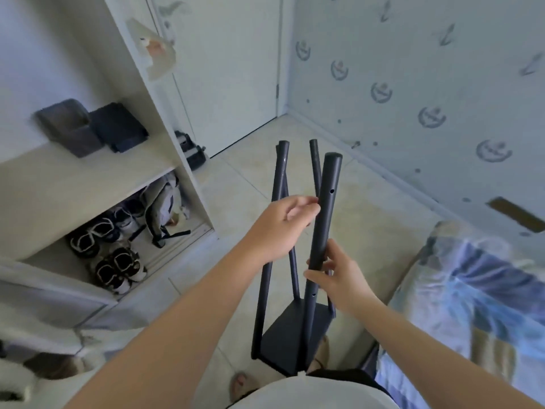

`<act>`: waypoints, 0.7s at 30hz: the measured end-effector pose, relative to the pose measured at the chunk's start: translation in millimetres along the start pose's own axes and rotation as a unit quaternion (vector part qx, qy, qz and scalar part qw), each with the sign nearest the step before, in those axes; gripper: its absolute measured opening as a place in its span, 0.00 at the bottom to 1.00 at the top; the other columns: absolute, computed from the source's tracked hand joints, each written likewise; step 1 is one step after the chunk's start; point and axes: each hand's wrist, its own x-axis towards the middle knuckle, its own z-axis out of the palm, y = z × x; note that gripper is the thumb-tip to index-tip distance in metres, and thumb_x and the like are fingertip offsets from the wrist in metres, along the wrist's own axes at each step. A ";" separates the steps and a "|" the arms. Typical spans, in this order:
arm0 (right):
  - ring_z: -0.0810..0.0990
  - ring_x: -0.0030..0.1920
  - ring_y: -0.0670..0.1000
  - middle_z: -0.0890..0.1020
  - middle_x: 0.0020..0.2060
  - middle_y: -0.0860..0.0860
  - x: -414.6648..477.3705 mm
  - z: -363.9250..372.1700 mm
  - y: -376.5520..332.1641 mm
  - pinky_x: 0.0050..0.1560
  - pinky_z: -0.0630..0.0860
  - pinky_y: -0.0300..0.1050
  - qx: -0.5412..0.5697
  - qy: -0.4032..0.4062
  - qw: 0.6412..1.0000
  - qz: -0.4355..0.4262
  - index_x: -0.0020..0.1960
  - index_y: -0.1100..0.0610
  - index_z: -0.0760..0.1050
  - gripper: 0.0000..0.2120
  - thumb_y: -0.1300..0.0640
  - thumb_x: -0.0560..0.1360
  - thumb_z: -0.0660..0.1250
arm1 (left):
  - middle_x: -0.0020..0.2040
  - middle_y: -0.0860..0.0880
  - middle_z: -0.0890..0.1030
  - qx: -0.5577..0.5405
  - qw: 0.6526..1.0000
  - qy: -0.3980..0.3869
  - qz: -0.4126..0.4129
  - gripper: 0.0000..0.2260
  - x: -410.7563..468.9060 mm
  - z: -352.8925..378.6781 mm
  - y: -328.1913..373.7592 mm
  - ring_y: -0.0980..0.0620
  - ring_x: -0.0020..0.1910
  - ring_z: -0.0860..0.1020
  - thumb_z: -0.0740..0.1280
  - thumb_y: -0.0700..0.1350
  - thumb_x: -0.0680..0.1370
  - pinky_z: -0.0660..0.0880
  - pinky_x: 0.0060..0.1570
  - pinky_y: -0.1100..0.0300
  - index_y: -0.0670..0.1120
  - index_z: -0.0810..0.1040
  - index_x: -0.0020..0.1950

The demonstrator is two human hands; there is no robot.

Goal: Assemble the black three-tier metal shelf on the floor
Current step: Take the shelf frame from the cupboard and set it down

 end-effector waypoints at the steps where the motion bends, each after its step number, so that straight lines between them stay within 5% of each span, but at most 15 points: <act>1: 0.81 0.46 0.38 0.82 0.47 0.39 4.0 -9.5 4.8 0.44 0.81 0.43 0.003 0.011 1.000 0.003 0.52 0.39 0.70 0.19 0.57 0.75 0.75 | 0.55 0.63 0.82 -0.007 1.000 -0.013 0.018 0.17 12.1 11.9 13.3 0.66 0.55 0.79 0.64 0.59 0.79 0.77 0.55 0.64 0.56 0.78 0.65; 3: 0.81 0.45 0.40 0.82 0.46 0.41 13.5 -29.3 15.1 0.42 0.82 0.46 0.013 0.034 0.999 0.008 0.52 0.41 0.70 0.17 0.57 0.75 0.76 | 0.52 0.62 0.84 -0.003 0.999 -0.021 0.037 0.13 37.2 34.9 34.1 0.66 0.52 0.81 0.69 0.54 0.78 0.76 0.50 0.69 0.55 0.78 0.63; 6: 0.82 0.44 0.43 0.81 0.45 0.41 27.7 -58.1 30.1 0.41 0.83 0.45 0.036 0.049 0.998 0.004 0.52 0.47 0.71 0.14 0.56 0.75 0.75 | 0.50 0.56 0.84 0.028 0.999 0.002 0.042 0.12 73.1 66.7 51.7 0.60 0.48 0.82 0.73 0.48 0.76 0.77 0.50 0.63 0.53 0.78 0.59; 13: 0.83 0.47 0.41 0.83 0.46 0.35 56.5 -129.6 64.5 0.42 0.83 0.41 0.057 0.038 0.998 0.014 0.52 0.37 0.75 0.14 0.57 0.79 0.70 | 0.43 0.55 0.84 0.078 0.996 0.004 0.044 0.11 134.8 115.7 67.4 0.59 0.40 0.81 0.74 0.47 0.74 0.74 0.40 0.64 0.57 0.77 0.53; 17: 0.84 0.47 0.44 0.85 0.48 0.41 77.7 -182.8 88.7 0.44 0.85 0.46 0.055 0.083 0.994 0.038 0.56 0.37 0.75 0.11 0.53 0.81 0.67 | 0.46 0.54 0.85 0.083 0.996 -0.003 0.024 0.11 149.9 129.6 62.3 0.56 0.45 0.83 0.72 0.44 0.77 0.78 0.49 0.59 0.52 0.78 0.57; 21: 0.82 0.50 0.45 0.81 0.55 0.42 106.8 -234.3 109.6 0.48 0.85 0.51 0.031 0.146 0.987 0.052 0.69 0.44 0.72 0.16 0.51 0.82 0.65 | 0.48 0.56 0.84 0.098 0.994 -0.039 0.029 0.12 158.0 135.7 59.9 0.58 0.48 0.83 0.72 0.45 0.77 0.80 0.54 0.56 0.61 0.77 0.53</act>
